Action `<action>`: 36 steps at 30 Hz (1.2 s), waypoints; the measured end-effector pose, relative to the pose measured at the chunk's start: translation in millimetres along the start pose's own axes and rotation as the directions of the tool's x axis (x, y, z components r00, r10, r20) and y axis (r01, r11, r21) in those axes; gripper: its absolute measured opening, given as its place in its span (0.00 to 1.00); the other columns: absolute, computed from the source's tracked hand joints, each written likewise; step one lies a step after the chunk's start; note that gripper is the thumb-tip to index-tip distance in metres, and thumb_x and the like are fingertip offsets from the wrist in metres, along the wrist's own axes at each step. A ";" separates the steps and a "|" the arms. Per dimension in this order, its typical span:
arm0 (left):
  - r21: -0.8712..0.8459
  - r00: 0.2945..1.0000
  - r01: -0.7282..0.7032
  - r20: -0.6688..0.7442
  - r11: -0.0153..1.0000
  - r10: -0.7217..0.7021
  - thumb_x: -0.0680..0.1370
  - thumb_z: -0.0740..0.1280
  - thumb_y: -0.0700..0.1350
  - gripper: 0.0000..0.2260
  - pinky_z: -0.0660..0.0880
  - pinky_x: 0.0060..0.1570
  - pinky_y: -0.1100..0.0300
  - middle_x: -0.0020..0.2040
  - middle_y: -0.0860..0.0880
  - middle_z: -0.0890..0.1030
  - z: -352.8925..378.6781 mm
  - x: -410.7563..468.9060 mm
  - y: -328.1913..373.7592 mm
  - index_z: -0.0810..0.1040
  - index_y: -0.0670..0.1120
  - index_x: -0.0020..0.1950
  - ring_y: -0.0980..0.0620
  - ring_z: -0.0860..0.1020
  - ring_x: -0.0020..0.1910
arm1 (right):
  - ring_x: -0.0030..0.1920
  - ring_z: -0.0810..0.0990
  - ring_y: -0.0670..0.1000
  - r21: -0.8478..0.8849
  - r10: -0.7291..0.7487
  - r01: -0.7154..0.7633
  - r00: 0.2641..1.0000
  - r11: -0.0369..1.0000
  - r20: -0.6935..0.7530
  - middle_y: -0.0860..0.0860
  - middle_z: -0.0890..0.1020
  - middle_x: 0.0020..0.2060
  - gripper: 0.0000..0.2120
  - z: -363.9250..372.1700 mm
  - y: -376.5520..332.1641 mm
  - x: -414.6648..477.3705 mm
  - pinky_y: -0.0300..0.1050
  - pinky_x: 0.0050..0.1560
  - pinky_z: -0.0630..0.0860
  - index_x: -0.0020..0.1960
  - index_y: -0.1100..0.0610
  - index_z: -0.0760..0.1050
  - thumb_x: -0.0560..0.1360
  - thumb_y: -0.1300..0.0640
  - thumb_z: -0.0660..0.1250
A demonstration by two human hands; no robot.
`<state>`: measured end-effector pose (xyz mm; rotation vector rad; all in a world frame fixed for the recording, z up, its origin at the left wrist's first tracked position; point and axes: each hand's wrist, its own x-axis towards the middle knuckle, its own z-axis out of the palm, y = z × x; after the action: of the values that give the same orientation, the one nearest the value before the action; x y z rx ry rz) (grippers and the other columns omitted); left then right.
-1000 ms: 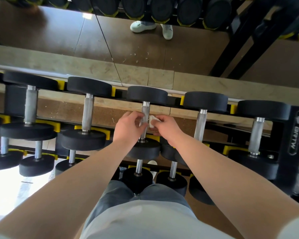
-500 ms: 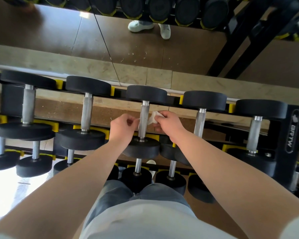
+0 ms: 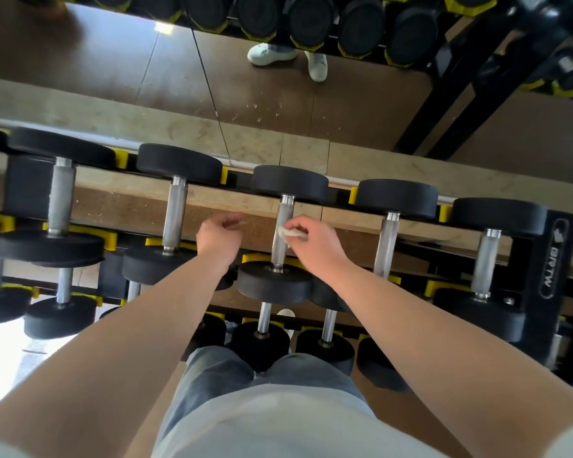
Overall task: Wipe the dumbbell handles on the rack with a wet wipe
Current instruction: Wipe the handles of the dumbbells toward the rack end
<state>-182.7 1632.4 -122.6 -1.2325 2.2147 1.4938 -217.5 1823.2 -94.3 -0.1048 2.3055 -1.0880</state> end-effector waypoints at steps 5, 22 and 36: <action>-0.029 0.998 -0.024 0.058 0.999 0.026 0.80 0.69 0.41 0.13 0.82 0.45 0.58 0.57 0.58 0.81 -4.9 -4.5 -1.1 0.81 0.59 0.58 0.55 0.81 0.49 | 0.53 0.79 0.46 -0.242 -0.004 0.056 0.977 0.969 0.212 0.49 0.81 0.61 0.11 10.6 -6.4 -4.4 0.33 0.45 0.71 0.61 0.49 0.82 0.80 0.59 0.69; 0.056 0.963 -0.093 0.258 0.994 0.076 0.80 0.67 0.37 0.18 0.83 0.49 0.58 0.58 0.59 0.80 -28.6 5.5 -4.6 0.80 0.58 0.63 0.55 0.82 0.48 | 0.61 0.80 0.52 -0.438 0.134 -0.059 0.981 0.897 0.143 0.51 0.83 0.63 0.14 36.5 -31.8 -21.2 0.43 0.61 0.76 0.63 0.50 0.84 0.82 0.60 0.64; 0.151 0.903 -0.174 0.418 0.973 0.097 0.80 0.67 0.35 0.24 0.83 0.49 0.59 0.67 0.52 0.77 -33.7 27.3 -4.2 0.77 0.58 0.71 0.57 0.80 0.46 | 0.58 0.79 0.49 -0.074 0.162 -0.189 0.947 0.979 -0.279 0.51 0.80 0.63 0.17 43.6 -40.6 -9.0 0.30 0.41 0.71 0.71 0.51 0.76 0.83 0.58 0.65</action>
<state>-187.8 1589.2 -125.2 -0.6459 2.1231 1.3982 -193.6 1769.2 -82.3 0.2218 2.5558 -0.9439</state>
